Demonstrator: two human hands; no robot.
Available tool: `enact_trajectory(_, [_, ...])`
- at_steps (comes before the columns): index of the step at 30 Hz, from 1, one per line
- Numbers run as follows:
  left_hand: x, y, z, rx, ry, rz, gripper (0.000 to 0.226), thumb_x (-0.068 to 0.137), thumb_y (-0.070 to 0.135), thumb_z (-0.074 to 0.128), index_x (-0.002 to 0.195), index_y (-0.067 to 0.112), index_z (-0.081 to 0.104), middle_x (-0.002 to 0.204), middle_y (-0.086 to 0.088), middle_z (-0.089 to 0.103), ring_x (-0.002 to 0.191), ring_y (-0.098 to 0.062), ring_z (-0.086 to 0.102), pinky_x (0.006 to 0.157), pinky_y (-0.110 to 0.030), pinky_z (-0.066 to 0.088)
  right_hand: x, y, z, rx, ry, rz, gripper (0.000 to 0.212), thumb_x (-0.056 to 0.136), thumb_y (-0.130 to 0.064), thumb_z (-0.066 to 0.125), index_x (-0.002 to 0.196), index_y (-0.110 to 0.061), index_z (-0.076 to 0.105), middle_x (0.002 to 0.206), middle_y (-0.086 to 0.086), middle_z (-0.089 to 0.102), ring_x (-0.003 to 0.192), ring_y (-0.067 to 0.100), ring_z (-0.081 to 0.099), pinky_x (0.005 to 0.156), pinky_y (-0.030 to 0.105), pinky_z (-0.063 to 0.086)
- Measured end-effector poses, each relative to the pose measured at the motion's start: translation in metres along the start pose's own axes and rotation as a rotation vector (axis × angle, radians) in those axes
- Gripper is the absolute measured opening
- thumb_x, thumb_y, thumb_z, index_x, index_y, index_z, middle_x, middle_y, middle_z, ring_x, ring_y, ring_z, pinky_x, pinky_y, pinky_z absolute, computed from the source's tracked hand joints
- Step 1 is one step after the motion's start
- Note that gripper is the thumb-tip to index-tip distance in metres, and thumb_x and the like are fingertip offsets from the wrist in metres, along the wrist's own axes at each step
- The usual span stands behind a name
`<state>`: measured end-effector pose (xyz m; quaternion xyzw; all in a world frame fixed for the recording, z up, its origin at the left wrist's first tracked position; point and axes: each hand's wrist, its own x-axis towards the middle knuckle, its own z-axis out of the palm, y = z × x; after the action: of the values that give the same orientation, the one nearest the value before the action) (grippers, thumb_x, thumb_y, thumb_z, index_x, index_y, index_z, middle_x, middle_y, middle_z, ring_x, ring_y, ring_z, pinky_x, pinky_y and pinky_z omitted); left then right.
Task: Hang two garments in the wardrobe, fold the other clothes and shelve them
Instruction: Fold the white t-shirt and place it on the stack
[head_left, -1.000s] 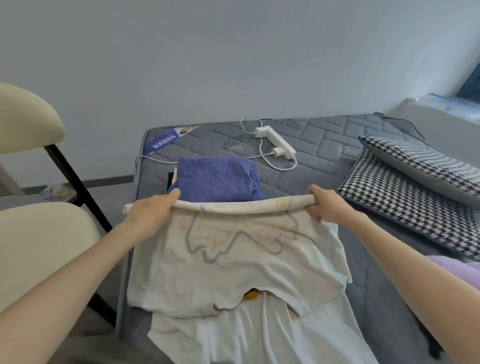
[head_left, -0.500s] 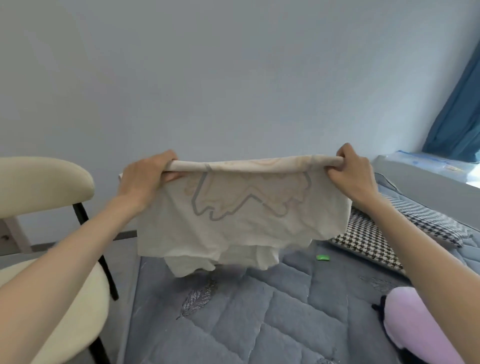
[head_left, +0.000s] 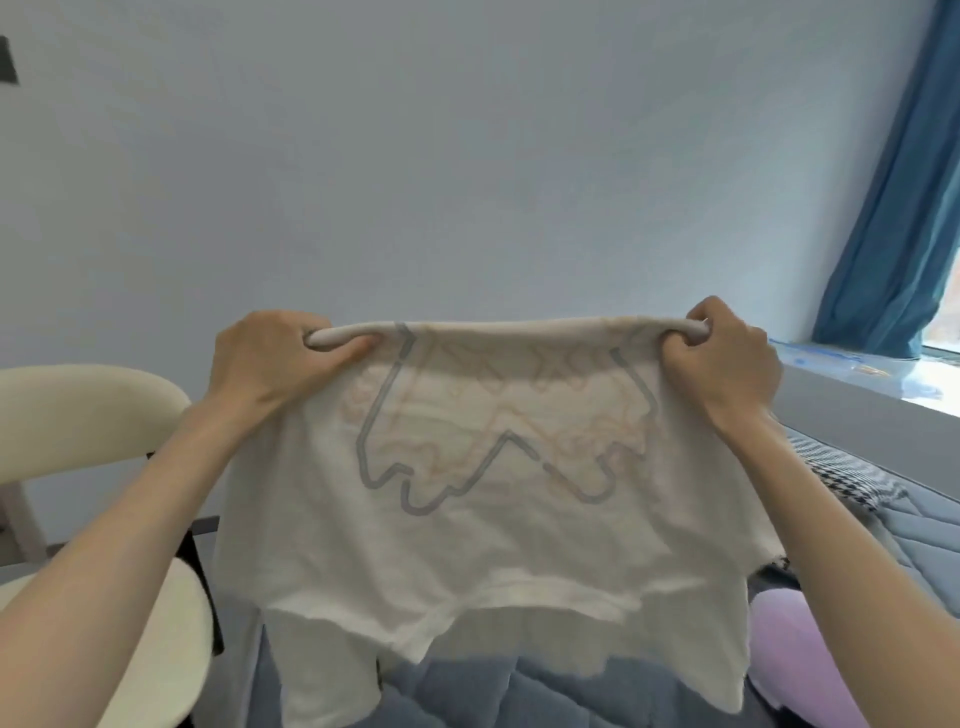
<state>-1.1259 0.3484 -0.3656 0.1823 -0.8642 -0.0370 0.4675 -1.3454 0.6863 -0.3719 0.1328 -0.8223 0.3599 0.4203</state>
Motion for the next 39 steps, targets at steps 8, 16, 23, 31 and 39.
enact_trajectory(8, [-0.075, -0.042, 0.087, 0.074, -0.664, 0.051, 0.047, 0.083, 0.06, 0.058, 0.063, 0.024, 0.034, 0.064, 0.007, 0.047, 0.069, -0.022, 0.051, 0.058, -0.032, 0.033, -0.07, 0.049, 0.068, -0.295, -0.817, 0.077, 0.014, 0.082, -0.027, 0.049, 0.085, -0.016, 0.057, 0.102, 0.011, 0.065, 0.095, 0.031, 0.061, 0.069, 0.031, 0.042])
enact_trajectory(16, [-0.105, -0.057, 0.158, 0.282, -0.683, 0.14, 0.018, 0.091, 0.007, 0.049, 0.107, 0.013, 0.048, 0.104, -0.007, 0.052, 0.097, -0.028, 0.05, 0.076, -0.034, 0.035, -0.103, 0.082, 0.13, -0.166, -0.776, 0.142, 0.019, 0.092, -0.018, 0.049, 0.101, -0.001, 0.052, 0.098, 0.021, 0.065, 0.093, 0.035, 0.06, 0.077, 0.04, 0.045])
enact_trajectory(23, [-0.102, -0.059, 0.183, 0.304, -0.535, 0.149, 0.036, 0.081, -0.006, 0.055, 0.114, 0.009, 0.051, 0.1, -0.012, 0.048, 0.091, -0.03, 0.046, 0.074, -0.036, 0.033, -0.11, 0.1, 0.164, -0.005, -0.65, 0.093, 0.01, 0.093, -0.004, 0.048, 0.1, 0.002, 0.051, 0.095, 0.017, 0.053, 0.09, 0.028, 0.044, 0.069, 0.03, 0.023])
enact_trajectory(31, [-0.124, -0.062, 0.176, 0.101, -0.43, 0.276, 0.035, 0.072, -0.014, 0.06, 0.102, 0.005, 0.06, 0.084, -0.013, 0.048, 0.073, -0.028, 0.043, 0.063, -0.034, 0.028, -0.128, 0.118, 0.155, 0.098, -0.588, 0.103, 0.013, 0.083, 0.005, 0.047, 0.085, -0.008, 0.048, 0.085, 0.007, 0.05, 0.083, 0.018, 0.039, 0.062, 0.023, 0.02])
enact_trajectory(39, [-0.184, -0.064, 0.154, 0.123, -0.684, 0.488, 0.042, 0.069, -0.004, 0.072, 0.105, 0.013, 0.059, 0.081, -0.006, 0.051, 0.063, -0.024, 0.053, 0.047, -0.032, 0.04, -0.205, 0.141, 0.1, 0.007, -0.586, 0.165, 0.015, 0.078, 0.004, 0.045, 0.079, -0.01, 0.05, 0.089, 0.003, 0.053, 0.08, 0.019, 0.044, 0.061, 0.032, 0.036])
